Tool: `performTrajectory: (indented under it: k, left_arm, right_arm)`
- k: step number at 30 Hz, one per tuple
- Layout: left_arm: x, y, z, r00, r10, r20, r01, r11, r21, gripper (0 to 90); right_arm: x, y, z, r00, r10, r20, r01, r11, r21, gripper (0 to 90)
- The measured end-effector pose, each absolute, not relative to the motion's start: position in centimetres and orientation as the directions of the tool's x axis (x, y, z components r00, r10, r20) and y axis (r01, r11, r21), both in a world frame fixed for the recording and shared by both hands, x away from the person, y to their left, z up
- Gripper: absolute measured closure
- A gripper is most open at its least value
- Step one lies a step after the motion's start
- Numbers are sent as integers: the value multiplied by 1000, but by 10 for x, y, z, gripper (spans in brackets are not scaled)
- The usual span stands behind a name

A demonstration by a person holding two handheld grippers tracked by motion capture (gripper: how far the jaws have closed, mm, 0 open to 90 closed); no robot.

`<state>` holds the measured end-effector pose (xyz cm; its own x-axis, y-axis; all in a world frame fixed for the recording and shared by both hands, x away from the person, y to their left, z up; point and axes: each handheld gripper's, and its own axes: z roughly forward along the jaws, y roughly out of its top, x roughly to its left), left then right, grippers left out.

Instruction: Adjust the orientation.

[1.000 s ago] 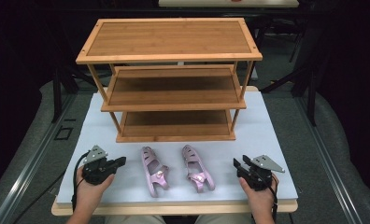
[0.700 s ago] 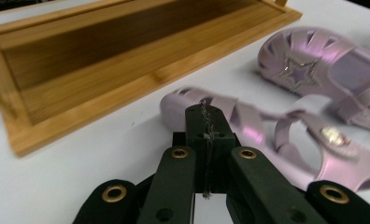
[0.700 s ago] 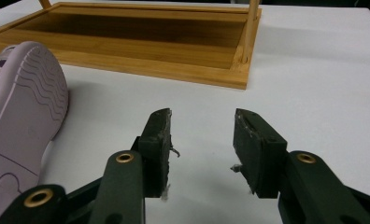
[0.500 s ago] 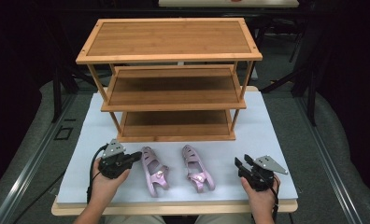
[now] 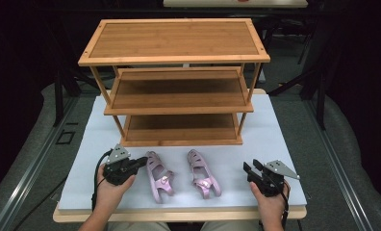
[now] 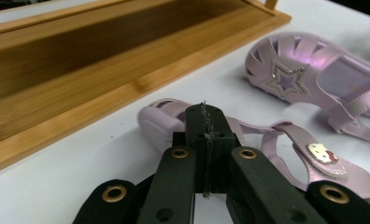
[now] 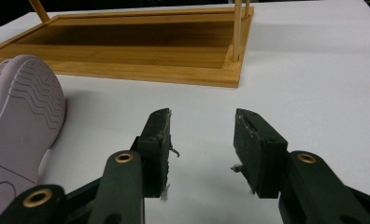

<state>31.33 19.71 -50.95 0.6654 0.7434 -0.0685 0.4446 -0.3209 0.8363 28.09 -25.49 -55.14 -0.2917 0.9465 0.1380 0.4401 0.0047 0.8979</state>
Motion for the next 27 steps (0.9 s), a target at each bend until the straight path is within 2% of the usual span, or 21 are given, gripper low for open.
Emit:
performTrajectory:
  k: [8, 14, 18, 20, 27]
  left_arm:
    - [306, 209, -512, 641, 766, -54, 458, -325, 827, 900]
    - [301, 230, -527, 587, 808, -44, 545, -355, 760, 900]
    - [303, 238, -543, 565, 818, -108, 600, -318, 734, 900]
    - [312, 244, -546, 554, 815, -168, 620, -270, 737, 900]
    - [340, 241, -545, 575, 797, -185, 609, -266, 747, 900]
  right_arm:
    - [280, -257, -551, -288, 946, 146, 434, -7, 901, 560]
    - [280, -258, -551, -287, 946, 149, 439, -9, 898, 560]
    - [280, -257, -552, -285, 946, 152, 431, -15, 902, 560]
    - [280, -256, -551, -287, 946, 152, 437, -12, 900, 560]
    - [282, -255, -552, -289, 946, 149, 445, -5, 895, 560]
